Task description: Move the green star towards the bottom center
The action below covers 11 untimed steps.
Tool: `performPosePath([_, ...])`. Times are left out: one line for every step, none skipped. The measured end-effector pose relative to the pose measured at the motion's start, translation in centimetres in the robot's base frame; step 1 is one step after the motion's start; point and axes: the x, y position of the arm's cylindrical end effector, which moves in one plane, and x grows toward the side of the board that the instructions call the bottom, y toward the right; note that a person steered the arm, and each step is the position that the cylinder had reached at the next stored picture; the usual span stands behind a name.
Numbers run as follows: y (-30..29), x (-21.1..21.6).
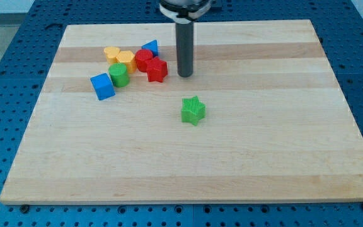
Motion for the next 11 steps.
performPosePath([-3.3,0.0])
performPosePath([-5.9,0.0])
performPosePath([-6.0,0.0])
performPosePath([-5.2,0.1])
performPosePath([-3.0,1.8])
performPosePath([-0.1,3.7])
performPosePath([3.0,6.6])
performPosePath([4.3,10.8])
performPosePath([4.3,14.9])
performPosePath([5.4,17.1])
performPosePath([7.0,20.1])
